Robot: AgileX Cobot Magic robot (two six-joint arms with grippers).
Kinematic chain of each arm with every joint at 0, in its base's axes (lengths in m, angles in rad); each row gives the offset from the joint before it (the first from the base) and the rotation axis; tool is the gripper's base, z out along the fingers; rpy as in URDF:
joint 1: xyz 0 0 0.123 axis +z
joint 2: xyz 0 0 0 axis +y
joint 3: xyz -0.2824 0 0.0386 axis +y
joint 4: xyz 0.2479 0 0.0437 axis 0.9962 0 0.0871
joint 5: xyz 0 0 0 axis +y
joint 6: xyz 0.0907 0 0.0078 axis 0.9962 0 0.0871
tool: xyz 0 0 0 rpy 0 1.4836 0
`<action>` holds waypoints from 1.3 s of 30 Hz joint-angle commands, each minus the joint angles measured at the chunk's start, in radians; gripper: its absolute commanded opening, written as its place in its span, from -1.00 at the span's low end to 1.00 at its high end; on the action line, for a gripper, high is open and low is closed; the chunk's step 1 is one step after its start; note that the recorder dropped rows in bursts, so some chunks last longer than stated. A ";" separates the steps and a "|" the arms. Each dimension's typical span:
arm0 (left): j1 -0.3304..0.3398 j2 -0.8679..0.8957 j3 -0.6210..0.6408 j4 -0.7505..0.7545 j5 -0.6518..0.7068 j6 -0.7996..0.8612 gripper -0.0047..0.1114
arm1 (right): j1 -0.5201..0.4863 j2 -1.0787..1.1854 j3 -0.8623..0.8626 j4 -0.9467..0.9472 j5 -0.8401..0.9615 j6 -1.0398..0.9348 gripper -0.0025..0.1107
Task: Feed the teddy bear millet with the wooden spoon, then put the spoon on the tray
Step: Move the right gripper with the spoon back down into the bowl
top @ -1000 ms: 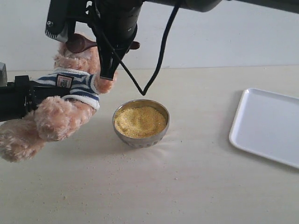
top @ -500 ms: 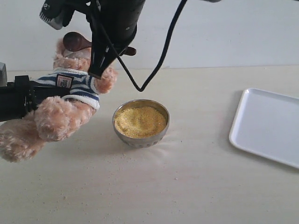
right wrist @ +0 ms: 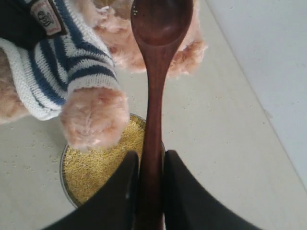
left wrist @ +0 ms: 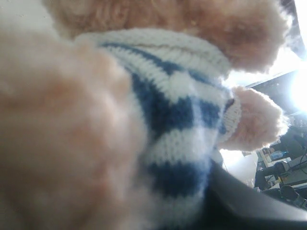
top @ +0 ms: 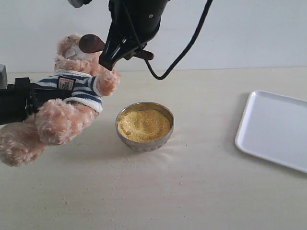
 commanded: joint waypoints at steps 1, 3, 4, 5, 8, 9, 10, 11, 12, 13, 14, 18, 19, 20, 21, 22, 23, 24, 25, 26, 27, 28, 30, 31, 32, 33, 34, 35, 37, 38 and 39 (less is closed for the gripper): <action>0.000 -0.001 -0.005 -0.013 0.032 -0.006 -0.83 | -0.039 -0.014 -0.005 0.097 0.015 -0.041 -0.96; 0.000 -0.001 -0.005 -0.013 0.032 -0.006 -0.83 | -0.041 -0.014 -0.005 0.107 0.017 -0.041 -0.96; 0.000 -0.001 -0.005 -0.013 0.032 -0.006 -0.83 | -0.041 -0.014 -0.005 0.107 0.026 -0.041 -0.96; 0.000 -0.001 -0.005 -0.013 0.032 -0.006 -0.83 | -0.041 -0.017 -0.005 0.110 0.034 -0.041 -0.96; 0.000 -0.001 -0.005 -0.013 0.032 -0.006 -0.83 | -0.041 -0.031 -0.005 0.145 0.064 -0.045 -0.96; 0.000 -0.001 -0.005 -0.013 0.032 -0.006 -0.83 | -0.041 -0.039 -0.005 0.151 0.073 -0.048 -0.96; 0.000 -0.001 -0.005 -0.013 0.032 -0.006 -0.83 | -0.041 -0.051 -0.005 0.151 0.082 -0.049 -0.96; 0.000 -0.001 -0.005 -0.013 0.032 -0.006 -0.83 | -0.041 -0.058 -0.005 0.151 0.087 -0.049 -0.96; 0.000 -0.001 -0.005 -0.013 0.032 -0.006 -0.83 | -0.041 -0.068 -0.005 0.151 0.093 -0.049 -0.96; 0.000 -0.001 -0.005 -0.013 0.032 -0.006 -0.83 | -0.041 -0.084 -0.005 0.151 0.105 -0.049 -0.96; 0.000 -0.001 -0.005 -0.013 0.032 -0.006 -0.83 | -0.041 -0.096 -0.005 0.151 0.124 -0.049 -0.96; 0.000 -0.001 -0.005 -0.013 0.032 -0.006 -0.83 | -0.050 -0.156 -0.005 0.145 0.180 -0.065 -0.96; 0.000 -0.001 -0.005 -0.013 0.032 -0.006 -0.83 | -0.057 -0.172 -0.005 0.145 0.182 -0.065 -0.96; 0.000 -0.001 -0.005 -0.013 0.032 -0.006 -0.83 | -0.061 -0.187 -0.005 0.145 0.184 -0.063 -0.96; 0.000 -0.001 -0.005 -0.013 0.032 -0.006 -0.83 | -0.072 -0.203 -0.005 0.145 0.190 -0.060 -0.96; 0.000 -0.001 -0.005 -0.013 0.032 -0.006 -0.83 | -0.083 -0.217 -0.005 0.151 0.199 -0.056 -0.96; 0.000 -0.001 -0.005 -0.013 0.032 -0.006 -0.83 | -0.093 -0.227 -0.005 0.159 0.210 -0.050 -0.96; 0.000 -0.001 -0.005 -0.013 0.032 -0.006 -0.83 | -0.108 -0.240 -0.005 0.172 0.211 -0.037 -0.96; 0.000 -0.001 -0.005 -0.013 0.032 -0.006 -0.83 | -0.123 -0.252 -0.005 0.185 0.211 -0.027 -0.96; 0.000 -0.001 -0.005 -0.013 0.032 -0.006 -0.83 | -0.137 -0.261 -0.005 0.202 0.211 -0.022 -0.96; 0.000 -0.001 -0.005 -0.013 0.032 -0.006 -0.83 | -0.156 -0.273 -0.005 0.228 0.211 -0.022 -0.96; 0.000 -0.001 -0.005 -0.013 0.032 -0.006 -0.83 | -0.173 -0.279 -0.005 0.234 0.211 -0.020 -0.96; 0.000 -0.001 -0.005 -0.013 0.032 -0.006 -0.83 | -0.200 -0.294 -0.005 0.236 0.211 -0.006 -0.96; 0.000 -0.001 -0.005 -0.013 0.032 -0.006 -0.83 | -0.212 -0.294 -0.005 0.236 0.211 -0.006 -0.96; 0.000 -0.001 -0.005 -0.013 0.032 -0.006 -0.83 | -0.221 -0.297 -0.005 0.236 0.211 -0.006 -0.96; 0.000 -0.001 -0.005 -0.013 0.032 -0.006 -0.83 | -0.230 -0.297 -0.005 0.236 0.211 -0.003 -0.96; 0.000 -0.001 -0.005 -0.013 0.032 -0.006 -0.83 | -0.235 -0.297 -0.005 0.234 0.211 -0.003 -0.96; 0.000 -0.001 -0.005 -0.013 0.032 -0.006 -0.83 | -0.241 -0.297 -0.005 0.231 0.211 -0.003 -0.96; 0.000 -0.001 -0.005 -0.013 0.032 -0.006 -0.83 | -0.241 -0.297 -0.005 0.219 0.211 -0.003 -0.96; 0.000 -0.001 -0.005 -0.013 0.032 -0.006 -0.83 | -0.241 -0.297 -0.005 0.219 0.211 -0.003 -0.96; 0.000 -0.001 -0.005 -0.013 0.032 -0.006 -0.83 | -0.241 -0.297 -0.005 0.219 0.211 -0.003 -0.96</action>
